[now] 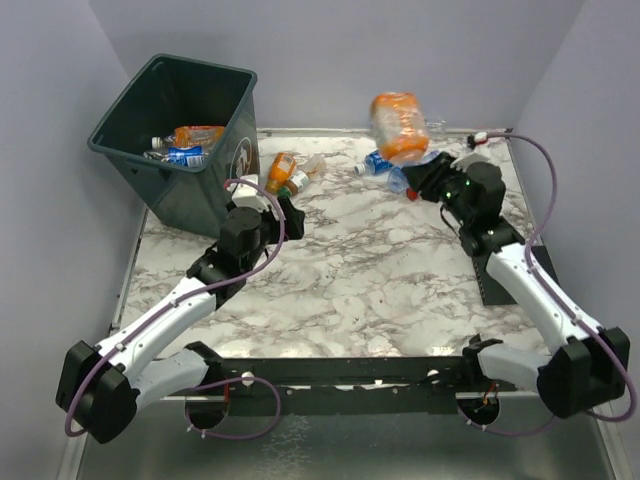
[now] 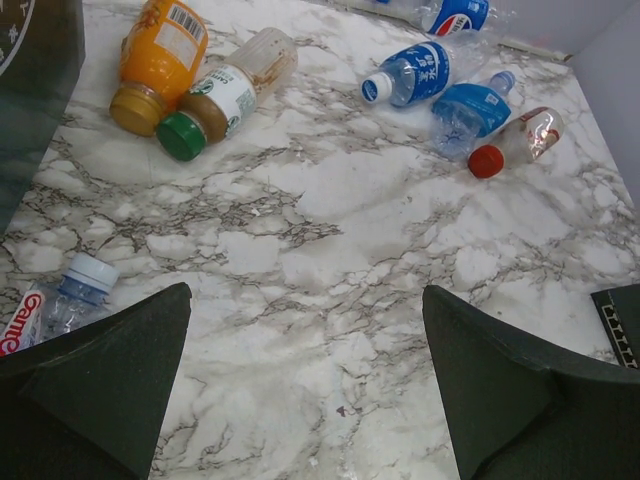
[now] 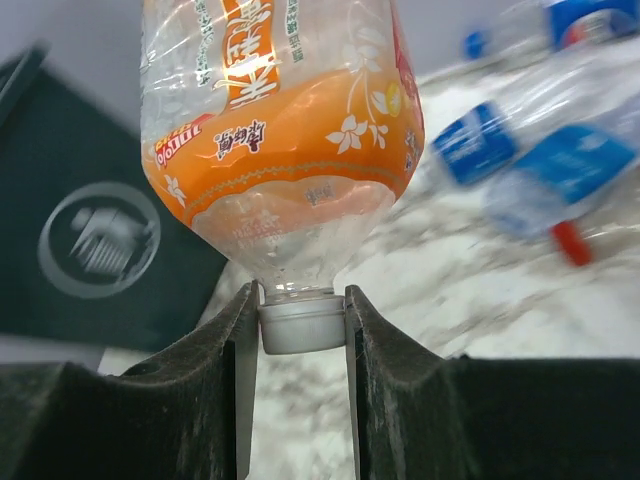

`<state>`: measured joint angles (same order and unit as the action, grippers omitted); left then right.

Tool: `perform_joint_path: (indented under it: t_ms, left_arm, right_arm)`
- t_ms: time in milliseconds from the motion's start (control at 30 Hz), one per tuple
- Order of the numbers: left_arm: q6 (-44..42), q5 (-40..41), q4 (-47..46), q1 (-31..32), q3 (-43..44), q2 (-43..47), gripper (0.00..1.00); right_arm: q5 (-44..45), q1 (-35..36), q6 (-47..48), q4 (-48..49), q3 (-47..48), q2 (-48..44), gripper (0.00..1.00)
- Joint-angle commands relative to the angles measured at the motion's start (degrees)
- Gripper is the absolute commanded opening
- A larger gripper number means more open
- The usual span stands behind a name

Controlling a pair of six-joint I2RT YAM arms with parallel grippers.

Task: Put the plastic bottles in the bin
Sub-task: Move the plastic bottle to the center of the board.

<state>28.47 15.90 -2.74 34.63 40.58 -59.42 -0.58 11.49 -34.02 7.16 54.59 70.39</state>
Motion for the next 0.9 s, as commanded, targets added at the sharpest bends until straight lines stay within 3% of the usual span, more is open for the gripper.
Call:
perform_joint_path:
  t_ms: [0, 133, 233, 400, 633, 733, 867]
  left_arm:
    - [-1.7, 3.1, -0.5, 0.1, -0.9, 4.5, 0.99]
    - [-4.4, 9.0, -1.6, 0.2, -2.6, 10.9, 0.99]
    - [-7.1, 8.2, -5.0, 0.2, -4.4, 12.7, 0.99]
    - [-8.0, -2.7, -5.0, 0.2, -2.6, 6.9, 0.99]
    - [-7.7, -15.4, -2.6, 0.9, 1.7, -3.0, 0.99]
    - [-6.1, -14.8, -0.2, 1.2, 3.9, -5.7, 0.99]
    - [-6.0, -14.5, 0.7, 1.4, 4.9, -6.9, 0.99]
  right_arm:
    - [-7.9, 8.7, 5.2, -12.7, -5.1, -6.7, 0.01]
    - [-13.0, 16.2, 6.6, -23.8, -8.4, -10.6, 0.0]
    - [-15.5, 20.7, 5.9, -31.7, -9.4, -10.2, 0.01]
    - [-14.6, 27.9, 5.0, -37.8, -11.5, -7.5, 0.0]
    - [-11.9, 29.6, 6.5, -38.6, -14.7, -3.0, 0.02]
    - [-10.9, 29.6, 5.1, -36.7, -15.5, -2.3, 0.18]
    - [-9.3, 29.7, 3.8, -35.8, -16.2, -4.3, 0.51]
